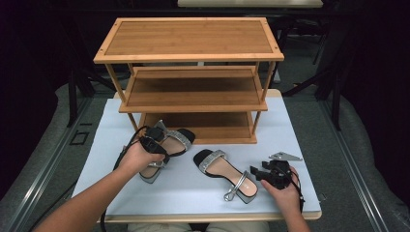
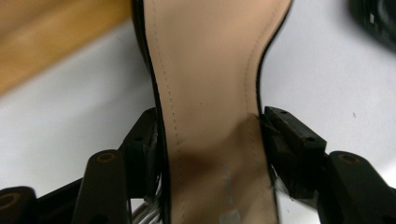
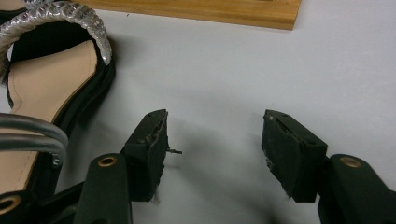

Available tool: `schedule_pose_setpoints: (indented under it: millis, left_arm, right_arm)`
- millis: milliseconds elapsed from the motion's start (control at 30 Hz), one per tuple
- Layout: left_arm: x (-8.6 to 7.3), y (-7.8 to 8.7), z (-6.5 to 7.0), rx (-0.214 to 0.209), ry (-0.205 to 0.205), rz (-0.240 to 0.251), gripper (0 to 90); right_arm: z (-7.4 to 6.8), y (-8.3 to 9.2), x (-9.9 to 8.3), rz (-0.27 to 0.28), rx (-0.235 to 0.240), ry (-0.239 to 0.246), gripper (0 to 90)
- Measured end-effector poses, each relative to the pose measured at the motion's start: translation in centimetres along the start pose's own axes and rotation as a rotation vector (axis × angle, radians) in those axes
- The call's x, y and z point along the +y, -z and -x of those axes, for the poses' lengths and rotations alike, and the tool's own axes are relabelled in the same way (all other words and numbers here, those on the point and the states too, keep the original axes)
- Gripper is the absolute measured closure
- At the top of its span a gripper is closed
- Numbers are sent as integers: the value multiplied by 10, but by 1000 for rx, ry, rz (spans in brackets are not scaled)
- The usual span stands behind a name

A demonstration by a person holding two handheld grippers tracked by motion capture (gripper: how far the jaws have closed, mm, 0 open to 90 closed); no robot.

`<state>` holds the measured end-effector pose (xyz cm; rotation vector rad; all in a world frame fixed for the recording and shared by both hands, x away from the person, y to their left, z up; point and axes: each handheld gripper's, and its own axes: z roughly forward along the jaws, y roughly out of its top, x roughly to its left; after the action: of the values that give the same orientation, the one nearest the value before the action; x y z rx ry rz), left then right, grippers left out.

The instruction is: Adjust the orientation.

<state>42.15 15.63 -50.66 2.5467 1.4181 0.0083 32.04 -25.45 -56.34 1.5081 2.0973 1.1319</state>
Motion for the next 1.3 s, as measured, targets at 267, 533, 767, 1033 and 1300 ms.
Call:
schedule_pose_setpoints:
  millis: [267,533,767,1033,1300]
  left_arm:
    - [-8,41,-14,-62,22,69,418]
    - [-58,99,-29,-33,-92,146,425]
    - [-110,84,-49,-71,-176,189,451]
    - [-109,28,-40,-98,-273,135,478]
    - [-102,26,-15,-120,-298,139,563]
  right_arm:
    - [0,0,0,-1,-2,-1,402]
    - [-1,0,-1,6,-1,-6,399]
    - [-2,-1,0,5,-7,-9,399]
    - [-3,-3,0,8,-10,-11,394]
    - [-2,-2,-1,14,-3,-13,390]
